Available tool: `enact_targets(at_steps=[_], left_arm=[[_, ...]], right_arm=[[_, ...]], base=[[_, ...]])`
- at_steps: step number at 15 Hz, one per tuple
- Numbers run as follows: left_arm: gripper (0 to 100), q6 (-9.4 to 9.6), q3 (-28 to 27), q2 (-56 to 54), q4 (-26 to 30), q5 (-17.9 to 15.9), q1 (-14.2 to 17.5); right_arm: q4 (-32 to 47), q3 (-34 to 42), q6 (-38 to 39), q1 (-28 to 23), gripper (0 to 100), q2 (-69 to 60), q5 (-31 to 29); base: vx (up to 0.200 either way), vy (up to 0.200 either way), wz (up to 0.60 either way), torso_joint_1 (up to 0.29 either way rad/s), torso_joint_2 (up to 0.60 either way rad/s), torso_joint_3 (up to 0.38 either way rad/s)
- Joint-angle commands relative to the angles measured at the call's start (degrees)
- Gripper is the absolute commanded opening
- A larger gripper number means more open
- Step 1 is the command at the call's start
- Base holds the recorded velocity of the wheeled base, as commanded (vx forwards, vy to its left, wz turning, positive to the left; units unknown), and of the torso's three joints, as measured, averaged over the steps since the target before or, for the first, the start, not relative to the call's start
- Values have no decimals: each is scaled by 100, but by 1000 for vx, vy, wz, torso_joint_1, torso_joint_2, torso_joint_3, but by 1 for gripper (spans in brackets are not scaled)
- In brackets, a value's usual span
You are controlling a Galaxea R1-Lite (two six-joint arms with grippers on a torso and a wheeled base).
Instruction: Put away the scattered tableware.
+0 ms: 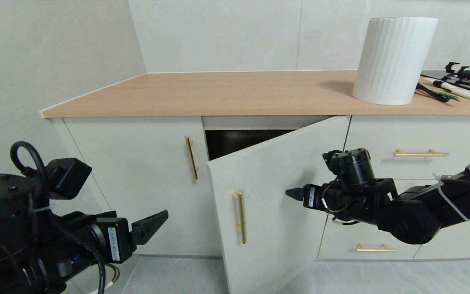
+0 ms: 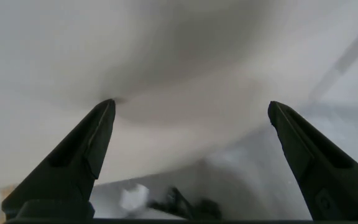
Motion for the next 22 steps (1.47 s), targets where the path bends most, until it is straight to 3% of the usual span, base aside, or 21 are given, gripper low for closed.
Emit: enact_targets(at_steps=[1, 5, 12, 22], left_arm=[[100, -10, 0, 1, -16, -1, -2], [100, -10, 0, -8, -25, -1, -2], [100, -10, 0, 1, -25, -1, -2], [100, -10, 0, 1, -25, -1, -2]], right_arm=[[-66, -150, 184, 3, 100, 137, -23], [-66, -580, 799, -15, 100, 375, -173], [-58, -1477, 1238, -129, 100, 1095, -1175], [4, -1635, 1537, -428, 100, 1034, -1219]], base=[[0, 0, 0, 0, 0, 0], [0, 0, 0, 0, 0, 0], [0, 0, 0, 0, 0, 0], [0, 0, 0, 0, 0, 0]])
